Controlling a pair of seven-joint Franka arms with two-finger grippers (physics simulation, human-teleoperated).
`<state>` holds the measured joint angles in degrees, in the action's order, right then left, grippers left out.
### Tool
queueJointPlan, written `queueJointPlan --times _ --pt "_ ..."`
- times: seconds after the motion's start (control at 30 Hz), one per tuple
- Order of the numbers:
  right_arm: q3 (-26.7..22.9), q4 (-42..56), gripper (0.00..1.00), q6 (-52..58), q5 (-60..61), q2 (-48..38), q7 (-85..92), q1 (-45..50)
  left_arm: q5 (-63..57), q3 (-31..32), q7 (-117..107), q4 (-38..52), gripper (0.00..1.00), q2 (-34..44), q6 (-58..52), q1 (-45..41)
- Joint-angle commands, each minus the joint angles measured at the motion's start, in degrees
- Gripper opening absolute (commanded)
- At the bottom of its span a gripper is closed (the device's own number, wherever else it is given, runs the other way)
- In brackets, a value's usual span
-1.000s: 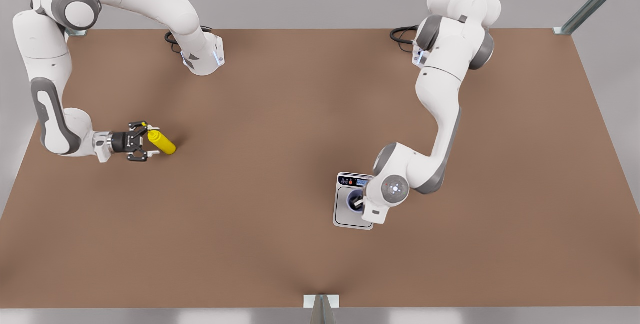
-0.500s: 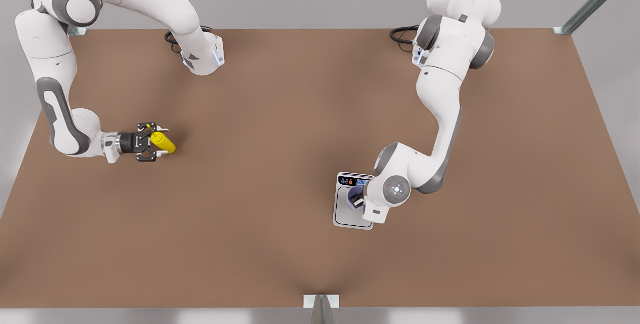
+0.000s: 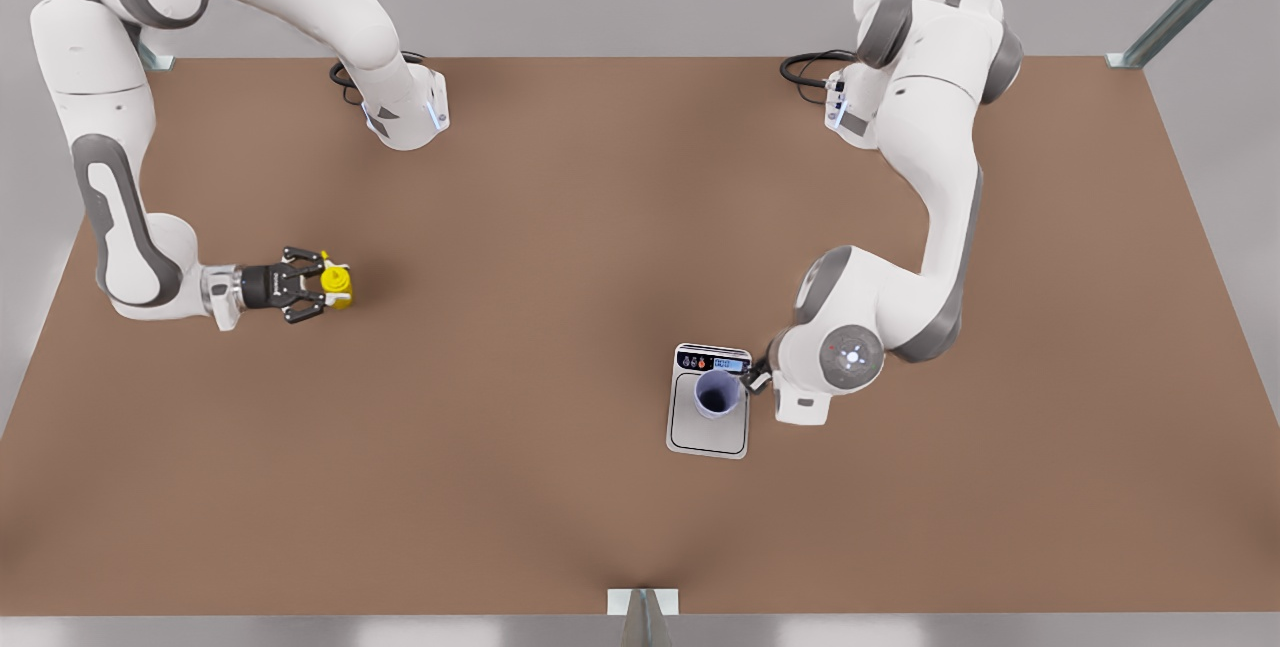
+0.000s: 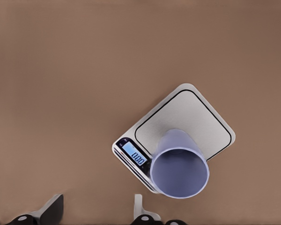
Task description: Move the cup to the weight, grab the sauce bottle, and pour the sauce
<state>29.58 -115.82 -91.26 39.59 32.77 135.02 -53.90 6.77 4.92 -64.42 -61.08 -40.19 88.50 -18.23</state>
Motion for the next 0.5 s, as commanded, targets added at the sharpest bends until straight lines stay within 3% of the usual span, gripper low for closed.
queueJointPlan --times 0.0,0.07,0.13,0.2,0.3,0.33,0.4,0.47 --pt "0.2 0.0 0.41 -0.1 1.0 -0.9 -0.5 0.1 1.8 -0.1 -0.3 0.0 0.80 1.4 -1.0 1.5" --pt "3.7 0.5 0.41 -0.3 1.4 -3.3 -2.7 0.5 2.4 -0.1 -0.5 0.0 0.80 6.1 -3.6 7.7" --pt "4.3 2.5 0.41 -2.0 2.9 -4.9 -5.2 4.5 2.2 -0.1 7.1 1.4 0.98 7.8 -5.1 15.9" --pt "4.3 4.6 0.42 -6.0 3.2 -5.0 -8.1 10.9 -5.7 -0.3 29.1 1.4 1.00 7.8 -7.6 18.0" --pt "4.2 7.7 0.42 -13.0 4.0 -4.9 -15.4 20.8 -7.0 -1.5 49.3 1.2 1.00 8.5 -7.9 21.5" --pt "4.1 8.9 0.42 -14.7 4.0 -4.9 -16.4 22.9 -6.9 -1.9 50.9 -0.6 1.00 14.1 -9.5 22.1" --pt "3.6 10.2 0.42 -17.7 4.0 -4.9 -19.8 27.0 -7.0 -2.5 52.5 -14.4 1.00 27.5 -8.6 21.9" --pt "3.4 11.9 0.42 -21.9 3.7 -4.8 -21.6 31.6 -7.1 -4.7 52.6 -27.7 1.00 36.0 1.1 20.3"
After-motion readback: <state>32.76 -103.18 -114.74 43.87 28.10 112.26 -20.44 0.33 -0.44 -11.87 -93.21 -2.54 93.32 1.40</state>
